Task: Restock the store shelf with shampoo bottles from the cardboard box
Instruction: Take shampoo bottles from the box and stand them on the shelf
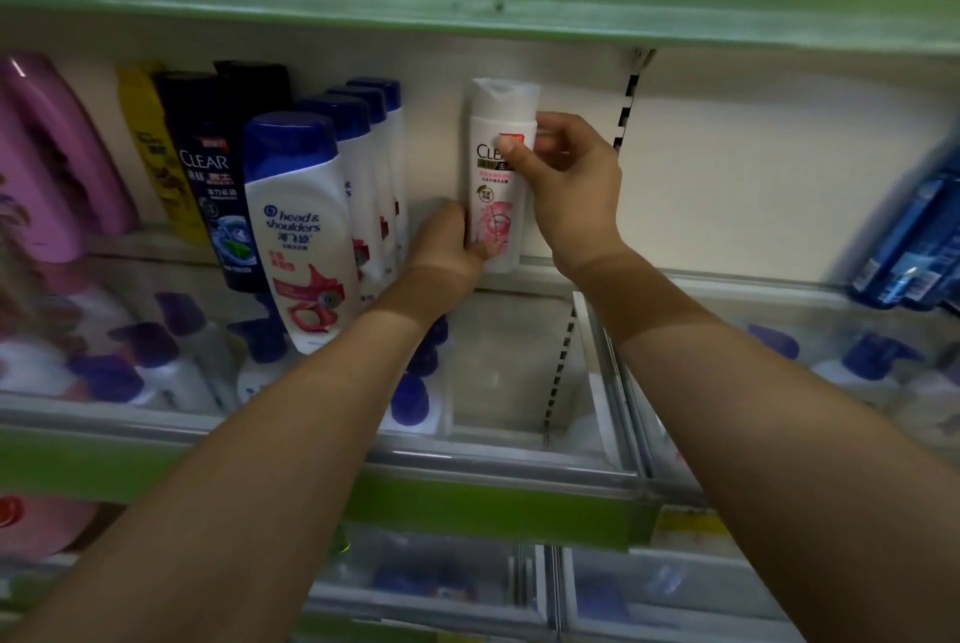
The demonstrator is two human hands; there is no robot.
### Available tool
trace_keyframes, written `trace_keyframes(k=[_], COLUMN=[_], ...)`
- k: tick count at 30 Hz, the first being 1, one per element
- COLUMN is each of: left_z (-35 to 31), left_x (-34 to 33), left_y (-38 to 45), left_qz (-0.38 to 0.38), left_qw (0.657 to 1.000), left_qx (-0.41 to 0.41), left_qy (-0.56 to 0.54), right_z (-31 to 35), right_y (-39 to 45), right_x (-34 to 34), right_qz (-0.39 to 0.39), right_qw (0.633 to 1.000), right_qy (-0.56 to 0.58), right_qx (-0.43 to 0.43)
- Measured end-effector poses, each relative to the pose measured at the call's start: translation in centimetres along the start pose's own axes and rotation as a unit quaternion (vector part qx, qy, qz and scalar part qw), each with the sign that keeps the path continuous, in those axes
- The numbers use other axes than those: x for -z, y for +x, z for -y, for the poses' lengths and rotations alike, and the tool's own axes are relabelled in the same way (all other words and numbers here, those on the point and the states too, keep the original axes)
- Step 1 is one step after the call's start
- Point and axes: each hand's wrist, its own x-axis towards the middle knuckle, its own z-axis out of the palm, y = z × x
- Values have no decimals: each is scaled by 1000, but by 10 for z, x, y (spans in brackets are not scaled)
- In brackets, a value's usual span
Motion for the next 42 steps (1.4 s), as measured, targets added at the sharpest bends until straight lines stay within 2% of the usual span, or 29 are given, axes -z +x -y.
trace_keyframes(k=[9, 14, 17, 21, 23, 26, 29, 31, 36, 42], left_z=[-4, -8, -7, -16, -22, -30, -31, -23, 19, 107], left_x=[2, 11, 18, 33, 45, 77, 114, 136, 188, 243], left_y=[-2, -10, -27, -62, -87, -131, -170, -194, -255, -319], left_qz=[7, 17, 13, 9, 17, -15, -32, -41, -26, 1], left_qw=[1000, 998, 998, 998, 999, 999, 998, 999, 999, 997], left_qx=[11, 54, 56, 51, 23, -8, -25, -15, 21, 61], left_qy=[-16, -24, 32, 46, 25, -42, -41, -32, -38, -54], right_z=[8, 16, 24, 41, 55, 82, 116, 136, 166, 172], right_y=[-2, -10, -21, -50, -67, -97, -131, -155, -217, -301], right_x=[0, 8, 17, 24, 22, 14, 4, -5, -45, -106], right_qz=[3, 22, 22, 47, 74, 103, 161, 199, 237, 240], right_qw=[995, 985, 984, 984, 981, 979, 972, 964, 949, 936], right_qy=[-96, -169, -170, -153, -149, -123, -101, -80, -87, -94], right_qx=[30, 4, -51, -80, -103, -126, -136, -154, -190, -238])
